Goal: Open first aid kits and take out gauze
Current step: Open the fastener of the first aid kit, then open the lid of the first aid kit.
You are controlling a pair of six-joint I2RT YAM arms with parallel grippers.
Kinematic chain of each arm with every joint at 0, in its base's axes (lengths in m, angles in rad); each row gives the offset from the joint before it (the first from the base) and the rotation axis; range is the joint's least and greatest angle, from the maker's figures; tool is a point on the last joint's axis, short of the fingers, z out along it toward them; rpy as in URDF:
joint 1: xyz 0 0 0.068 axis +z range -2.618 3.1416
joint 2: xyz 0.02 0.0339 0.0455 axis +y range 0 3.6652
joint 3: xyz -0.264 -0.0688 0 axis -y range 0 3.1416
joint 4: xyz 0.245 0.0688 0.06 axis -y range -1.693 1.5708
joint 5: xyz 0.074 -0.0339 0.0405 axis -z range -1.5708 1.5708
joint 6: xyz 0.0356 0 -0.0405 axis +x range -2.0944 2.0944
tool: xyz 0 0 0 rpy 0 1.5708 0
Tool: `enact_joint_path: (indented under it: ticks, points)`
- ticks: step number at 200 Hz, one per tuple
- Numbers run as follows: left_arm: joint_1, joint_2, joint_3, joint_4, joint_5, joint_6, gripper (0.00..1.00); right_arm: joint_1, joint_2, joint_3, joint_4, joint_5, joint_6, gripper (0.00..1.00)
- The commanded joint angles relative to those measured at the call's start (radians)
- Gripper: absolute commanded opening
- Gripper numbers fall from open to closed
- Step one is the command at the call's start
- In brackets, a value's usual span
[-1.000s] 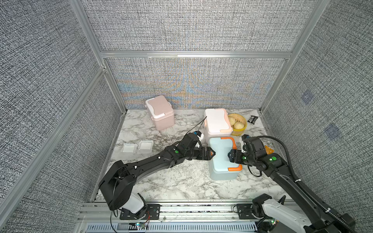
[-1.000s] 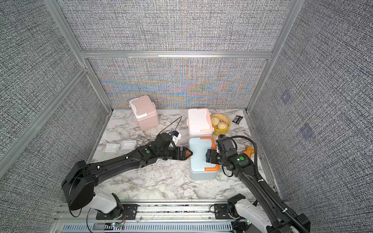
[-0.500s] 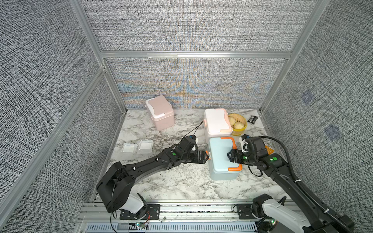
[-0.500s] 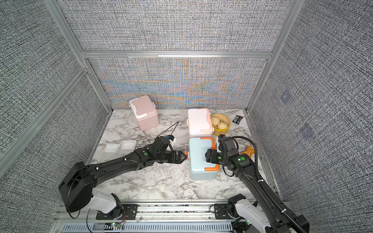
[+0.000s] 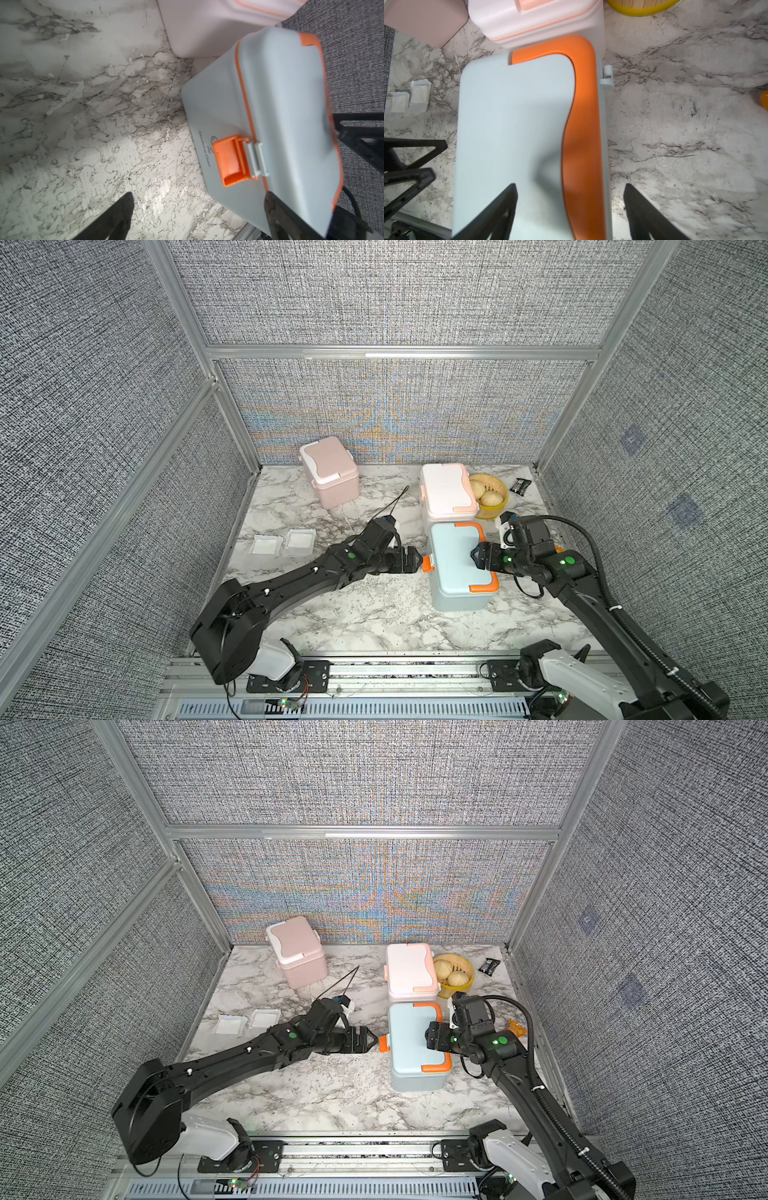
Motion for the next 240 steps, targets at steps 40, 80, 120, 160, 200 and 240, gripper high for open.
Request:
enact_joint_path:
  ticks: [40, 80, 120, 160, 200, 240]
  points:
    - [-0.012, -0.017, 0.014, 0.193, 0.210, -0.056, 0.90, -0.096, 0.065, -0.020, 0.109, -0.161, -0.023, 0.76]
    - [-0.014, 0.092, 0.029, 0.305, 0.280, -0.106, 0.86, -0.112, 0.132, -0.027, 0.152, -0.267, -0.036, 0.61]
    - [-0.015, 0.140, 0.045, 0.336, 0.294, -0.115, 0.84, -0.113, 0.149, -0.048, 0.170, -0.297, -0.033, 0.60]
    - [-0.015, 0.152, 0.045, 0.355, 0.302, -0.125, 0.83, -0.112, 0.161, -0.054, 0.176, -0.328, -0.031, 0.59]
    - [-0.015, 0.154, 0.023, 0.383, 0.306, -0.146, 0.85, -0.113, 0.166, -0.069, 0.194, -0.373, -0.023, 0.61]
    - [-0.013, 0.153, -0.019, 0.486, 0.344, -0.228, 0.92, -0.106, 0.155, -0.093, 0.205, -0.395, -0.009, 0.62]
